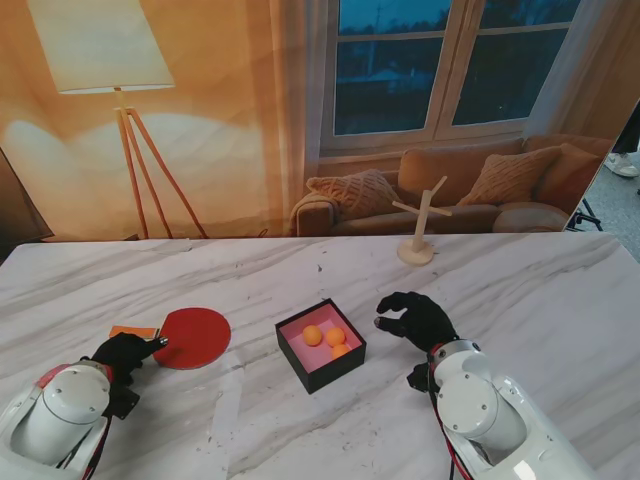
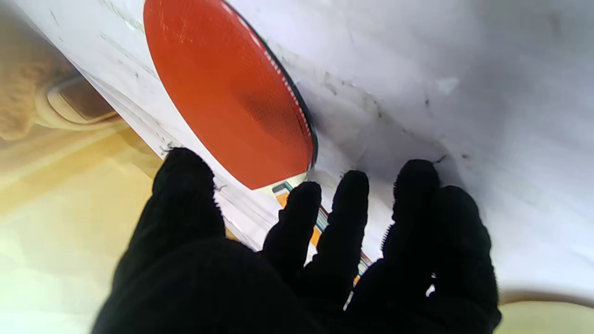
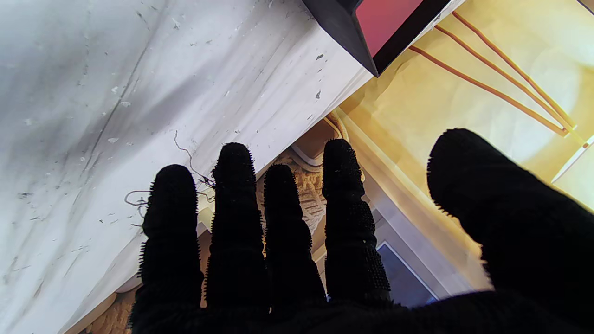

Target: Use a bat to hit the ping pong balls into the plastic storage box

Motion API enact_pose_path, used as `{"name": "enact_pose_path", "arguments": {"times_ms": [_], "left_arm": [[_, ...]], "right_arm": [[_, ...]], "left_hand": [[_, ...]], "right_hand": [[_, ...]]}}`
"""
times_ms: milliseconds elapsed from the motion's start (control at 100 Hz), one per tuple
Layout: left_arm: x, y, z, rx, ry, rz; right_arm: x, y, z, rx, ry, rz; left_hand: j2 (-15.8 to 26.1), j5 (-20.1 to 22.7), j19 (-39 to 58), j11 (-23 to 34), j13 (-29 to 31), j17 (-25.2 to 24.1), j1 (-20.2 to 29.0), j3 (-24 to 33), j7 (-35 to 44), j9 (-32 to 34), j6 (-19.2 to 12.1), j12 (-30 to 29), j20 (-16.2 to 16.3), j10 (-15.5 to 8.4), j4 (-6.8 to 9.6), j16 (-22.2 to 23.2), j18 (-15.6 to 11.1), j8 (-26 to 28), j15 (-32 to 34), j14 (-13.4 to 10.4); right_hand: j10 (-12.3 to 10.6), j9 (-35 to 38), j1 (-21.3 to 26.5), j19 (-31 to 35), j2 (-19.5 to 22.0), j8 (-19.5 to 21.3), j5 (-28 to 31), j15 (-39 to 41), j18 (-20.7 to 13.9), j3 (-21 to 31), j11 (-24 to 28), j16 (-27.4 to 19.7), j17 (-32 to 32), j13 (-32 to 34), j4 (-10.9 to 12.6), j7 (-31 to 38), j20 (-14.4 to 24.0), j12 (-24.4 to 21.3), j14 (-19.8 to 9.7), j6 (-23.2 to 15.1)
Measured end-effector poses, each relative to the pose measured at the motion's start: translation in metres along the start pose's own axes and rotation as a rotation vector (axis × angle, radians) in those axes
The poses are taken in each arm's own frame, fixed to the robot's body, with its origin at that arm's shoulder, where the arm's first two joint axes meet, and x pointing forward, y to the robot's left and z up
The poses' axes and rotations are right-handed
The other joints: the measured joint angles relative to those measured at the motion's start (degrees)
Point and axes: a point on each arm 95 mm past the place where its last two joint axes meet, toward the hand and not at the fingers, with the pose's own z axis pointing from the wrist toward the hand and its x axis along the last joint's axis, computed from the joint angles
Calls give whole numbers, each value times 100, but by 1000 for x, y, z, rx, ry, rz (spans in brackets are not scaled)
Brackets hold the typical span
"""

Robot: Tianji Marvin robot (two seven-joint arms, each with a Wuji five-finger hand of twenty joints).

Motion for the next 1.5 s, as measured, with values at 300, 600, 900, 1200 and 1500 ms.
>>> {"name": "enact_pose_path", "arguments": {"times_ms": [300, 600, 900, 1200, 1500], "left_arm": [[7, -2, -11, 17, 95, 28], [32, 1, -18, 0, 270, 37], [70, 10, -21, -30, 430, 32], [111, 23, -22, -9, 636, 1], [149, 56, -17, -40, 816, -18]], "right_arm": [[1, -1, 0, 8, 8, 1], [1, -1, 0, 10, 21, 2], [1, -2, 0, 9, 41, 1], [-1, -3, 1, 9, 85, 10], [-1, -5, 2, 2, 145, 27]], "left_hand": [[-137, -2, -68, -575, -336, -289, 164, 3, -217, -283, -12, -441, -90, -71, -3, -170, -177, -57, -463, -44], [-267, -2, -246, -991, -679, -631, 224, 80, -567, -367, -208, -860, -365, -247, -3, -456, -404, -273, -1189, -152], [-776, -68, -1012, -1309, -968, -928, -173, 2233, -581, -632, -351, -1182, -715, -527, 4, -772, -702, -292, -2011, -406], [-1212, -409, -1780, -1351, -1088, -1054, -430, 3491, -406, -1013, -677, -1489, -742, -1030, -17, -1046, -929, -292, -2607, -847], [-1331, -533, -2804, -1397, -1305, -1098, -552, 4035, -124, -1091, -784, -1566, -800, -1236, -24, -1184, -1047, -295, -2947, -1146]], "right_hand": [[0, 0, 0, 0, 0, 0, 0, 0, -1, 0, 0, 0, 0, 0, 0, 0, 0, 0, 0, 0], [-24, -58, 0, -443, 0, -20, -96, -92, -209, -46, -51, 0, -400, -134, 0, -83, -3, -6, -1, 0], [-61, -58, 0, -1200, 0, -135, -383, -443, -570, -118, -225, -77, -603, -288, 1, -291, -195, -78, -44, 0], [-480, -58, 0, -1791, 1, -355, -934, -938, -851, -118, -581, -401, -661, -358, 1, -505, -406, -369, -80, -34], [-605, -58, 0, -1915, 4, -423, -1090, -1093, -852, -198, -720, -477, -661, -358, 1, -566, -460, -498, -170, -98]]}}
